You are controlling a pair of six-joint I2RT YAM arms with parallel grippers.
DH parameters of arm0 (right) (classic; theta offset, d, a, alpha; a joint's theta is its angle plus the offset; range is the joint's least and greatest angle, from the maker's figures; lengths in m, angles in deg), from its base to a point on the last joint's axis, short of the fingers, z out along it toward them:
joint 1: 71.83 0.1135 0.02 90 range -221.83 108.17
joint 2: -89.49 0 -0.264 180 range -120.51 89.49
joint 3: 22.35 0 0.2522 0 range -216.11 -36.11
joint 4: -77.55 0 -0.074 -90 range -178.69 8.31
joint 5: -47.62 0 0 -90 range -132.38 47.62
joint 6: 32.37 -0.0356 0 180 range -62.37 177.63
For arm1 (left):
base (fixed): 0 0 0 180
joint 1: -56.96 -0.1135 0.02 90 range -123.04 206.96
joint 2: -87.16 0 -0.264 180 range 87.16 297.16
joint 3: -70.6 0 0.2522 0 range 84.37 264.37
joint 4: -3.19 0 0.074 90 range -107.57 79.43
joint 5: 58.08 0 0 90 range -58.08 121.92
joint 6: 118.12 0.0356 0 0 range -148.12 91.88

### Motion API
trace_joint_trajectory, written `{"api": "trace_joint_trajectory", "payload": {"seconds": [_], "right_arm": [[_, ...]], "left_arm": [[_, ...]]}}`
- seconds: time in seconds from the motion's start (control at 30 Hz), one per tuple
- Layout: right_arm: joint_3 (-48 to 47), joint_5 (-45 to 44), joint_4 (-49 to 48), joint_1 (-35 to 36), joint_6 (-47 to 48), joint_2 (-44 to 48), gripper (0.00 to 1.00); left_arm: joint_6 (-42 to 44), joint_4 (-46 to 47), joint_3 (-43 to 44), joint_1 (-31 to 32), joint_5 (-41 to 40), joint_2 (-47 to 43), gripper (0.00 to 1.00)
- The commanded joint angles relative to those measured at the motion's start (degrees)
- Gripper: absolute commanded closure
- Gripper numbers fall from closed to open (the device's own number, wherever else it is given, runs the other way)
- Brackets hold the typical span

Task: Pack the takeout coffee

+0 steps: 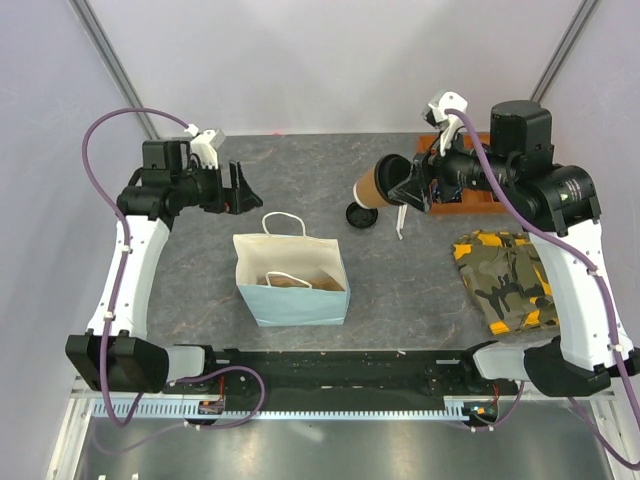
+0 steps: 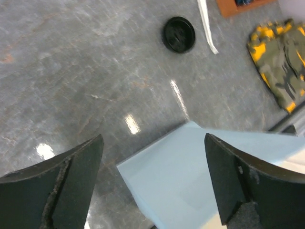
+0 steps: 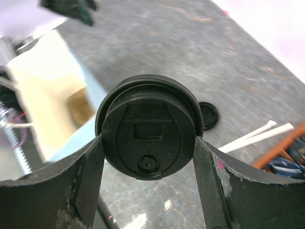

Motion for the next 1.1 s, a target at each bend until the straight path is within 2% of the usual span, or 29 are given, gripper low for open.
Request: {"api": "trace_joint_trajectory", "payload": {"seconds": [0.0,0.03,0.1,0.23,0.3,0.33,0.43,0.57,0.67,0.7,0.73,0.83,1.07], "right_arm": [[-5.9,3.1,5.2,4.4,1.9,-1.7,0.56],[-6.9,3.3,5.5,5.2,1.9,-2.1,0.57],[-7.6,3.6,6.1,7.3,2.0,-2.4,0.59],[-7.2,3.8,6.3,9.6,2.9,-1.4,0.59],[-7.3,3.9,7.3,10.9,3.9,-1.2,0.58],[-8.0,3.8,7.8,11.3,4.3,-1.2,0.59],[-9.1,3.8,9.0,13.2,5.4,-1.4,0.59],[-10.2,3.1,9.3,16.2,6.0,-1.9,0.6],[-10.2,2.7,8.5,18.0,6.2,-2.4,0.6],[-10.1,2.6,8.2,18.7,6.2,-2.7,0.6],[-10.0,2.3,7.9,19.1,6.0,-2.7,0.6],[-9.8,1.7,7.0,20.6,5.8,-2.8,0.6],[-7.9,-0.9,3.6,25.5,6.9,-2.8,0.61]], "left_arm": [[7.7,-11.2,8.6,-1.4,10.0,2.1,0.11],[10.9,-15.7,10.2,-1.8,12.8,3.0,0.14],[14.2,-18.7,13.1,-3.8,18.8,3.4,0.18],[18.3,-22.3,15.1,-5.1,19.7,2.3,0.21],[19.0,-25.8,17.1,-7.1,24.1,2.9,0.23],[22.7,-27.6,17.7,-7.5,25.8,3.0,0.24],[34.0,-34.8,18.5,-7.4,32.2,1.4,0.24],[39.4,-37.0,15.2,-6.1,32.6,-1.2,0.21],[39.6,-33.4,11.1,-2.7,30.4,-4.3,0.21],[35.4,-30.8,9.9,-2.6,27.7,-5.2,0.21],[33.2,-24.4,7.7,-0.4,26.6,-6.1,0.21],[28.3,-17.0,6.1,2.9,22.2,-7.6,0.2],[24.2,-11.1,4.6,9.6,15.0,-7.1,0.25]]}}
